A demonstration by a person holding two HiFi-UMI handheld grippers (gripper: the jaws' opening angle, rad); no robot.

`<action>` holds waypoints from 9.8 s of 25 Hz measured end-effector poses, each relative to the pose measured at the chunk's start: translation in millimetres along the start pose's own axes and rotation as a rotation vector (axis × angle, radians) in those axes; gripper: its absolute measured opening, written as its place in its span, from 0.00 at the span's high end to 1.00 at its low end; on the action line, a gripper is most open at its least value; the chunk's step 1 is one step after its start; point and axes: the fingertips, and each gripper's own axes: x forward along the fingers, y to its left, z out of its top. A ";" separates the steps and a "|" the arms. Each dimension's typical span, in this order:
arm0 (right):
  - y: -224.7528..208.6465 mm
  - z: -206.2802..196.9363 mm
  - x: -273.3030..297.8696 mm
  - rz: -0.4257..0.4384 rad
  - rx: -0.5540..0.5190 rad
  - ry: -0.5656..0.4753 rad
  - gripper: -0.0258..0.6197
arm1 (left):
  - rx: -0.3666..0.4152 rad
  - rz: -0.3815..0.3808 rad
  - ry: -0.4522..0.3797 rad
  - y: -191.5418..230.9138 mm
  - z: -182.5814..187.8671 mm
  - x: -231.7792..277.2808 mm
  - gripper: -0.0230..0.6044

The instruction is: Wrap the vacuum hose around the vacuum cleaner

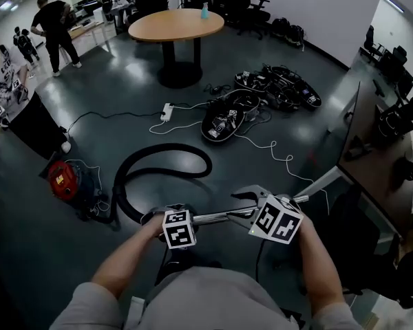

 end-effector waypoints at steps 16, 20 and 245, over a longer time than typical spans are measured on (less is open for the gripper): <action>-104.9 58.4 92.7 -0.083 0.677 -0.240 0.68 | -0.185 0.093 -0.107 163.8 -99.2 -48.4 0.72; -132.4 74.4 131.3 -0.021 0.845 -0.298 0.68 | -0.256 0.142 -0.126 200.8 -129.7 -62.3 0.72; -31.6 200.2 357.8 1.007 0.939 -0.062 0.51 | -1.690 0.840 -0.116 111.5 -210.7 -104.8 0.68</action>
